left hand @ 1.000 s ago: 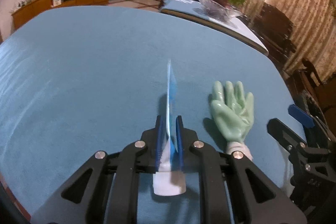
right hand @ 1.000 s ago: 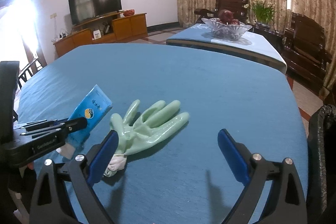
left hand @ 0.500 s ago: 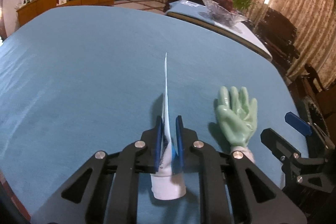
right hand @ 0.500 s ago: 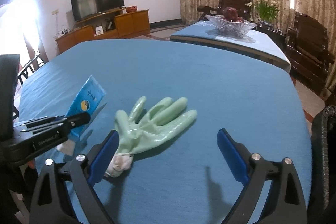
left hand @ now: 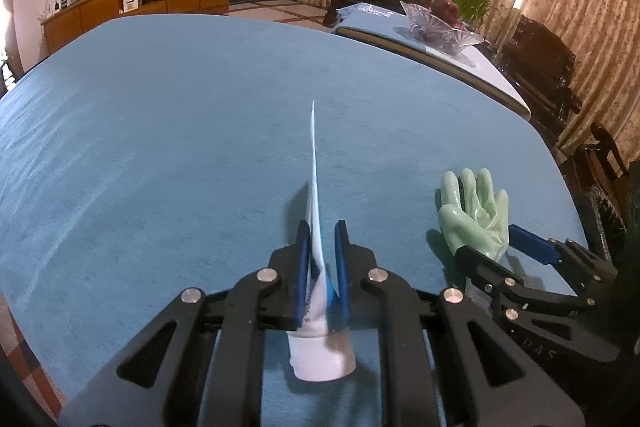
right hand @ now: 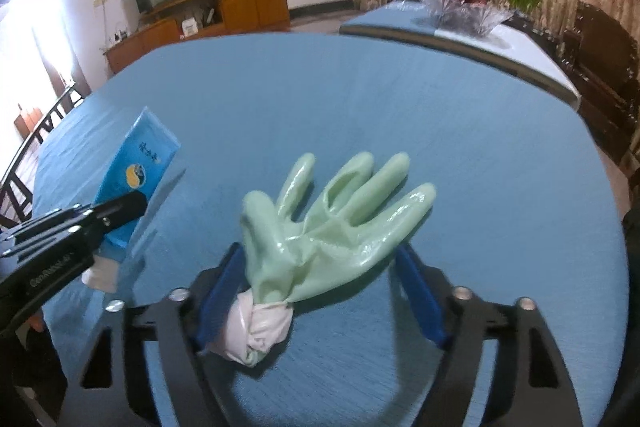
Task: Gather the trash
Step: 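Grasp the green rubber glove with the right tool while the left tool holds the tube, then carry the tube and glove over the bin and open both tools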
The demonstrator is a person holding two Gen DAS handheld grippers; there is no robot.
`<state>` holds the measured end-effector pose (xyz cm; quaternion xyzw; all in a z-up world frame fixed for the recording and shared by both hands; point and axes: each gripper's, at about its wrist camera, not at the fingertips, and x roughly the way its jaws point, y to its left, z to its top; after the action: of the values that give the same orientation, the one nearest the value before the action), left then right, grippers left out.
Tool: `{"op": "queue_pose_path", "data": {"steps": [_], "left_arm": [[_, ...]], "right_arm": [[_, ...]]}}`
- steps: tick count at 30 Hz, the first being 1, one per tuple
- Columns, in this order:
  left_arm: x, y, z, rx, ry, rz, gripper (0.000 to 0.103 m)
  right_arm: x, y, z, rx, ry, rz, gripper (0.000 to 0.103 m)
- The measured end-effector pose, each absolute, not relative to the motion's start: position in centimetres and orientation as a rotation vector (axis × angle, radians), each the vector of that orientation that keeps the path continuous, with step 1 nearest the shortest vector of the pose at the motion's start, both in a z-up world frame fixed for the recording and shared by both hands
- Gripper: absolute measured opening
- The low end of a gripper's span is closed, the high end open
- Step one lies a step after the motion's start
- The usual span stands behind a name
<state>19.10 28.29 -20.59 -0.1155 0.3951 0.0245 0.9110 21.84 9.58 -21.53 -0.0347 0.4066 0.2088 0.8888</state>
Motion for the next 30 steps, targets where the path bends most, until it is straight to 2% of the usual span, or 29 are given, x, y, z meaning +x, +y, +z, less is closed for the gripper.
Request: {"op": "queue_pose_path", "data": {"steps": [1, 3, 5, 6, 9, 17, 30], "left_arm": [[19.2, 28.3, -20.7, -0.238, 0.816, 0.052, 0.012], [19.2, 28.3, -20.9, -0.238, 0.821, 0.054, 0.012], [19.3, 28.2, -21.0, -0.237, 0.826, 0.053, 0.012], [19.5, 28.0, -21.0, -0.235, 0.827, 0.053, 0.012], [19.5, 27.8, -21.1, -0.23, 0.83, 0.049, 0.012], [19.7, 26.4, -20.3, -0.222, 0.82, 0.017, 0.012], [19.5, 18.8, -16.5, -0.177, 0.756, -0.12, 0.012]], "right_arm": [[21.8, 9.7, -21.5, -0.073, 0.843, 0.453, 0.059], [21.5, 10.0, -21.3, -0.077, 0.835, 0.474, 0.04], [21.3, 9.9, -21.2, -0.065, 0.835, 0.507, 0.026], [21.3, 9.9, -21.1, -0.063, 0.835, 0.516, 0.023], [21.0, 9.4, -20.3, -0.067, 0.814, 0.529, 0.02], [20.3, 6.1, -17.4, -0.064, 0.742, 0.489, 0.02], [17.8, -0.6, -12.2, -0.038, 0.632, 0.407, 0.02]]}}
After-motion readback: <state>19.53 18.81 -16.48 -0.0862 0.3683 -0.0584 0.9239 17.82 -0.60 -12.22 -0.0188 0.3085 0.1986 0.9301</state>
